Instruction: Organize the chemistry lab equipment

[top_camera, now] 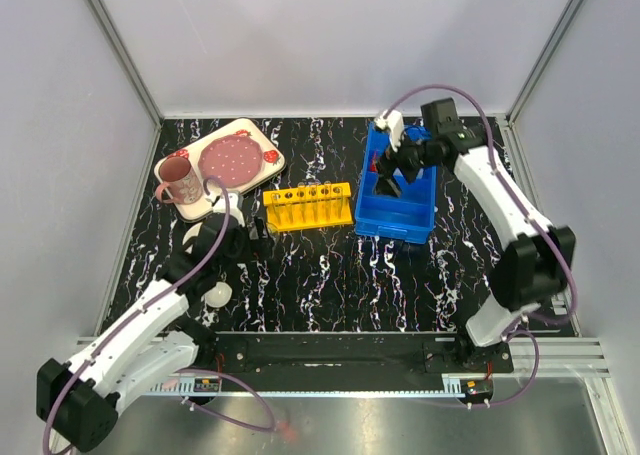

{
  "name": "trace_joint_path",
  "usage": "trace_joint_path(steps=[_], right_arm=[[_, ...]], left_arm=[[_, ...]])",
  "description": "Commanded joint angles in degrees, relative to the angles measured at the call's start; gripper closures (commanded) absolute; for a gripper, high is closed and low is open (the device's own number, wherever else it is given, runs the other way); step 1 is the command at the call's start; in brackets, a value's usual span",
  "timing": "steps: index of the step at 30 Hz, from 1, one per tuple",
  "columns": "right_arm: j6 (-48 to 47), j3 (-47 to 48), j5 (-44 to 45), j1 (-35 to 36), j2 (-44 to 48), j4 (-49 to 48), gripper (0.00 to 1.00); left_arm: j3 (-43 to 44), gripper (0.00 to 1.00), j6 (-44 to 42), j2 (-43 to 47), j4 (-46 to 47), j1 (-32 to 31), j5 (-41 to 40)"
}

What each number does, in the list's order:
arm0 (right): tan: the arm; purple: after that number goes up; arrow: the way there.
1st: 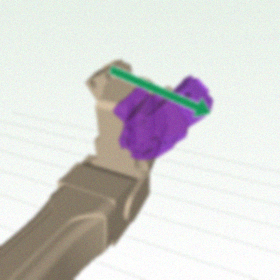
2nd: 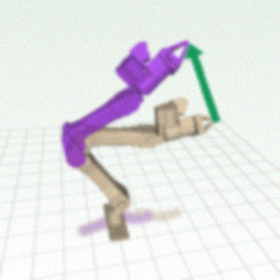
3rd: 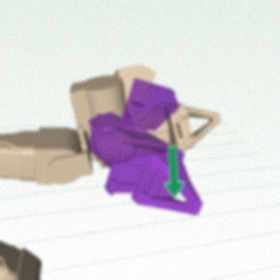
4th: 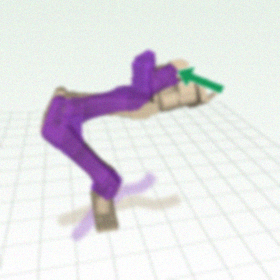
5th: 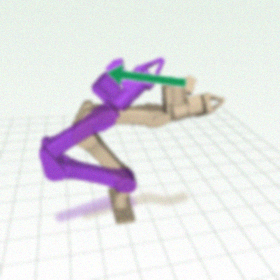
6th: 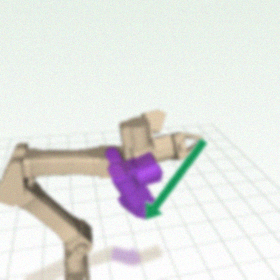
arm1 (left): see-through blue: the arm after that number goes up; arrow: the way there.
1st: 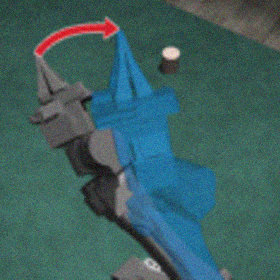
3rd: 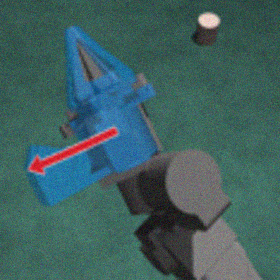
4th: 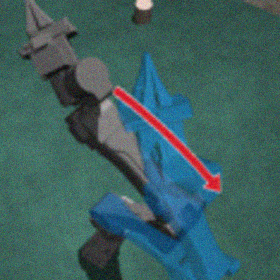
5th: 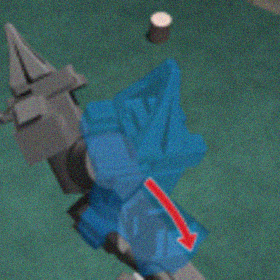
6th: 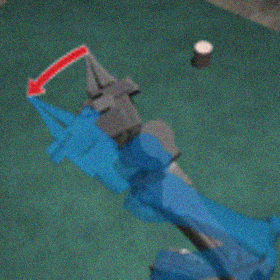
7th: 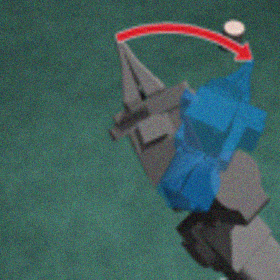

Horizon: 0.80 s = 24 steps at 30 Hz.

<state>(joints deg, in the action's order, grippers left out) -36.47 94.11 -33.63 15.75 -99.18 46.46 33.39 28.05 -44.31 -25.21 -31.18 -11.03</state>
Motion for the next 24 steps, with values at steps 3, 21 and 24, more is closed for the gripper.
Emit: trace_joint_path(steps=[3,21,24], right_arm=[[3.51,-17.71,-16.38,-0.01,15.75,-1.45,0.04],[3.26,-42.69,-35.1,-20.05,29.66,-8.93,0.0],[1.84,-41.72,-35.37,-20.23,28.6,-6.91,0.0]], left_arm=[[6.24,0.01,-4.67,-9.27,2.62,4.63,3.91],[12.75,0.01,-9.6,-30.74,5.79,5.43,2.5],[13.28,0.01,-9.77,-33.02,7.02,5.43,4.08]])
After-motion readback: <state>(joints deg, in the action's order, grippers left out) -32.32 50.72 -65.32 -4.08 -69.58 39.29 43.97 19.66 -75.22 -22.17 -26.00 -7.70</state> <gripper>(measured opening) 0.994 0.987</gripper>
